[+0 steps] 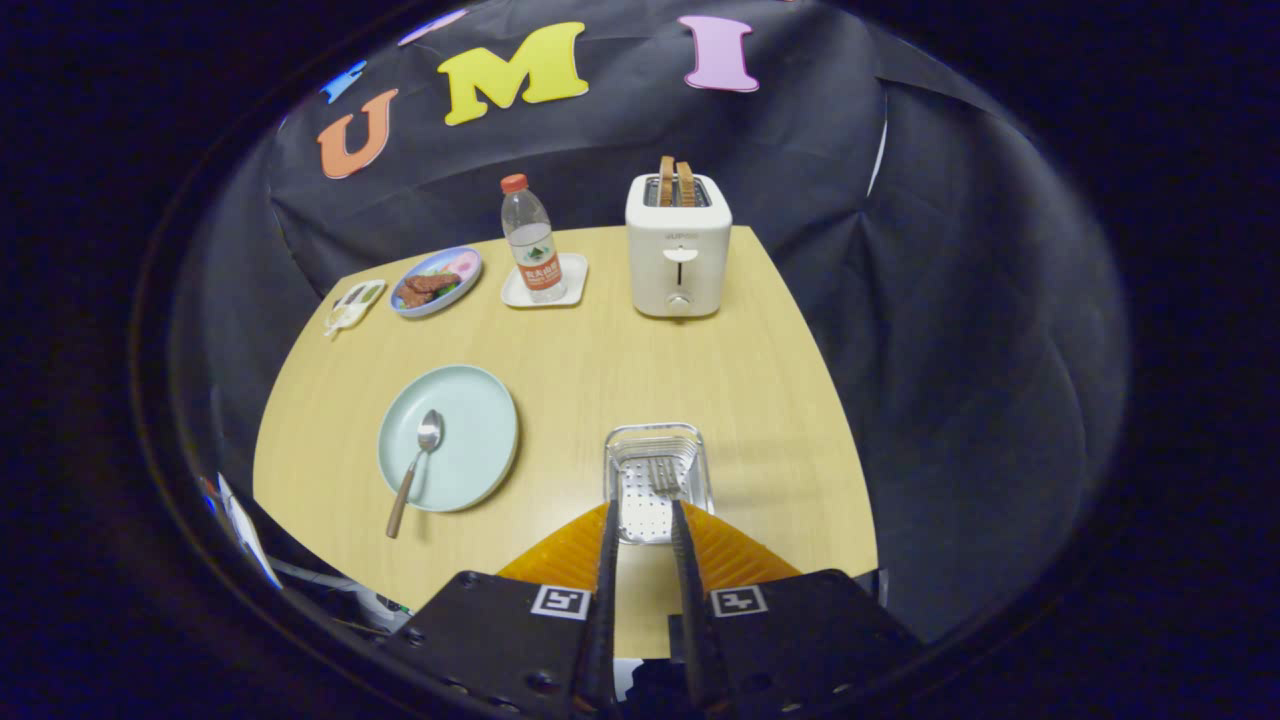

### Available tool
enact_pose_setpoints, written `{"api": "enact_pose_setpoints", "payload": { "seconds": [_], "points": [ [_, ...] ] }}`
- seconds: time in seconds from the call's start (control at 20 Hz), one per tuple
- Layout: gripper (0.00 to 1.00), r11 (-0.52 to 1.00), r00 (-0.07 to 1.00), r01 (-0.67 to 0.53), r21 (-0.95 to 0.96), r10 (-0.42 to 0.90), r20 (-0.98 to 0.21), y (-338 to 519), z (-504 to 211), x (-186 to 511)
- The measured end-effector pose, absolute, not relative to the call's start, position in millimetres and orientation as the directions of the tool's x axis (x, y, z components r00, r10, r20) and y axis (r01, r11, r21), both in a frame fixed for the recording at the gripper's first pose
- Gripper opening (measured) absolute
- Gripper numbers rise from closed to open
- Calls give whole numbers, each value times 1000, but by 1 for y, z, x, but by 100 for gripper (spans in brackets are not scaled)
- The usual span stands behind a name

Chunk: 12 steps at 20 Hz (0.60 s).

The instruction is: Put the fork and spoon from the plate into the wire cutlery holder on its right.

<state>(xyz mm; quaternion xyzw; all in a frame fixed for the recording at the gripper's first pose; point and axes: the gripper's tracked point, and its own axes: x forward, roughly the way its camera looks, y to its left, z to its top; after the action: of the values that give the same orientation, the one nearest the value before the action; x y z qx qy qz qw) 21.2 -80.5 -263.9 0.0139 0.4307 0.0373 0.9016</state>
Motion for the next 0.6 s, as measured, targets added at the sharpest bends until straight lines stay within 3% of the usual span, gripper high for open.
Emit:
{"api": "enact_pose_setpoints", "payload": {
  "seconds": [0.1, 0.25, 0.45, 0.6],
  "points": [
    [44, 994, 665, -76, 80, 110, -738, -66, -258, 28],
    [83, 992, 707, -105, 72, 125, -696, -45, -259, 33],
    [98, 992, 707, -115, 47, 115, -698, -18, -271, 34],
    [98, 990, 683, -131, 53, 129, -719, 9, -286, 31]
  ]
}}
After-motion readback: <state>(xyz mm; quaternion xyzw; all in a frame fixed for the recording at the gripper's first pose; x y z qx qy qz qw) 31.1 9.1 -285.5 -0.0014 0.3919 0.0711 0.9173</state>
